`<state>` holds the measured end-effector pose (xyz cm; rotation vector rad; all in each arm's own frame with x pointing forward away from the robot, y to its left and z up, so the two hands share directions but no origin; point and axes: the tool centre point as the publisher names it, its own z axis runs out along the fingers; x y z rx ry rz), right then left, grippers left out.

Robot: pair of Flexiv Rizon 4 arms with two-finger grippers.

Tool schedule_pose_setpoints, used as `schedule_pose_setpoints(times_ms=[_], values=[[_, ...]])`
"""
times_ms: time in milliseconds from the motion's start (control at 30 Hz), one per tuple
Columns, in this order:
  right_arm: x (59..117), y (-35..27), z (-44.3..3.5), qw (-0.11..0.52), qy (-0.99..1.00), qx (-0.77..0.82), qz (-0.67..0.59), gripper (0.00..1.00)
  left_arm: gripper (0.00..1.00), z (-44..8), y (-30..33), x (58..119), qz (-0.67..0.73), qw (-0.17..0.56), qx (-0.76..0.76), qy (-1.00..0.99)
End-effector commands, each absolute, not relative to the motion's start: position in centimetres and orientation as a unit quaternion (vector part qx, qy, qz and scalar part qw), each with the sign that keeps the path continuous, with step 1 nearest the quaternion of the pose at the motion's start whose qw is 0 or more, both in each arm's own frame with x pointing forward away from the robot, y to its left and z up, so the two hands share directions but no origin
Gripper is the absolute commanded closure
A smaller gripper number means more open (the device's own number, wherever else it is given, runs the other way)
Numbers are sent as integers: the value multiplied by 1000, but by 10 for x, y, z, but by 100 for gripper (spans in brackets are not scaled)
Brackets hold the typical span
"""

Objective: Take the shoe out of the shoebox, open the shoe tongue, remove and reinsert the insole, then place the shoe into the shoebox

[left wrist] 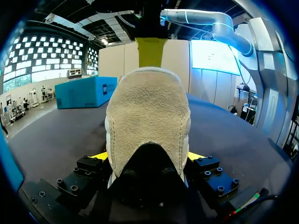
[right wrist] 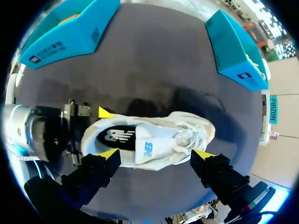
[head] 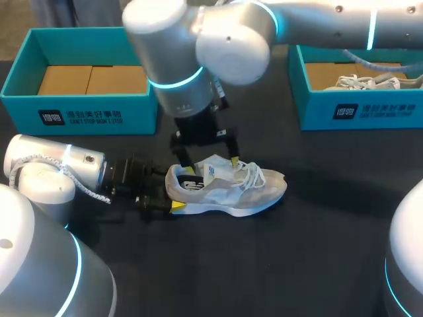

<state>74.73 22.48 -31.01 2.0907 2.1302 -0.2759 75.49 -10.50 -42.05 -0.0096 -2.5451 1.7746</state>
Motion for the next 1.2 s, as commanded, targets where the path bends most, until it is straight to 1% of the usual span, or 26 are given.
schedule_pose_setpoints(times_ms=[33,600,633,800,1000,1133,1200], values=[[746,225,-319,59,706,699,-97,0,100,-423,-107,752,572,18,-3,-820],[746,225,-319,59,706,699,-97,0,100,-423,-107,752,572,18,-3,-820],[749,228,-323,70,705,699,-100,0,100,-423,-107,752,572,18,-3,-820],[753,230,-335,86,686,718,-86,0,100,-423,-107,752,572,18,-3,-820],[752,230,-343,112,674,722,-110,0,100,-423,-107,752,572,18,-3,-820],[749,230,-344,150,654,730,-126,0,100,-423,-107,752,572,18,-3,-820],[748,230,-345,157,649,733,-130,0,100,-423,-107,752,572,18,-3,-820]])
